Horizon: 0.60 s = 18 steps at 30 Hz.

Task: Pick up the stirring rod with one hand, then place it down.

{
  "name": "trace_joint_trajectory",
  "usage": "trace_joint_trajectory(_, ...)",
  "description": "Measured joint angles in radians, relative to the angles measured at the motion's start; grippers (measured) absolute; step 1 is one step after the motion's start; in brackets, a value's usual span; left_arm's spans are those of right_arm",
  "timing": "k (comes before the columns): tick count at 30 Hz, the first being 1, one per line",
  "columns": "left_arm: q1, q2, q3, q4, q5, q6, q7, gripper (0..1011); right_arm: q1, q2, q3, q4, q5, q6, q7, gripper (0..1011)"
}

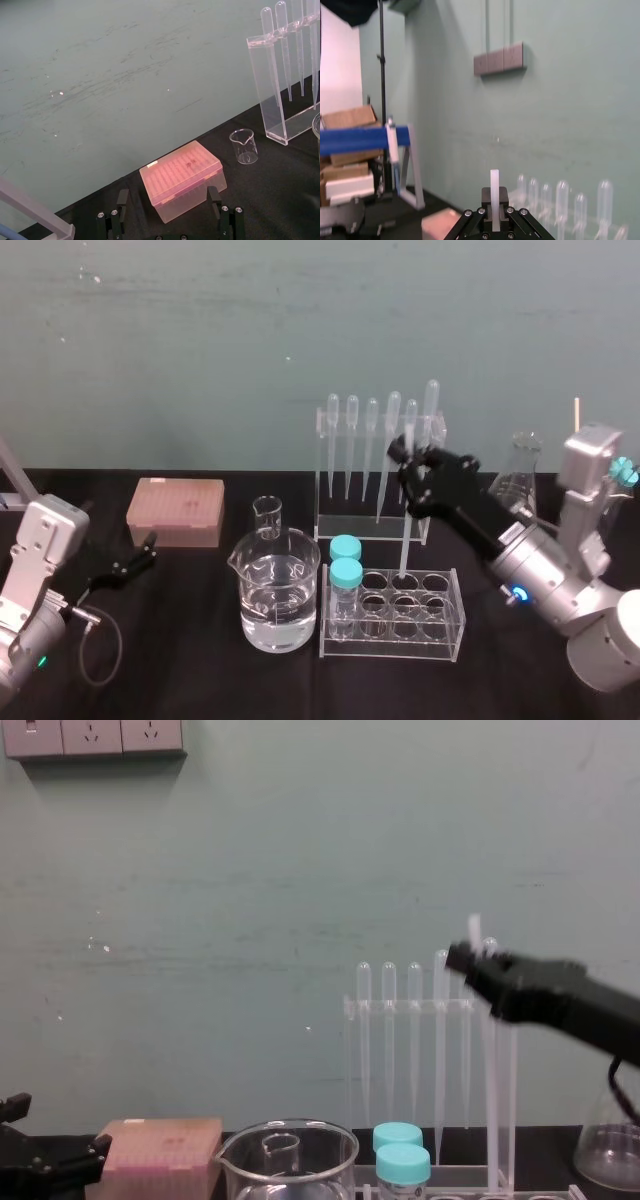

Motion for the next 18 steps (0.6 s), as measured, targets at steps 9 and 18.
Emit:
trace_joint_trajectory(9,0.0,0.0,0.0,0.0,0.0,0.0,0.0,1000,0.012,0.031,0.071,-0.104,0.084,0.054,0.037,69)
trace_joint_trajectory(18,0.0,0.0,0.0,0.0,0.0,0.0,0.0,1000,0.035,0.078,0.096,-0.148,0.12,0.084,0.057,69)
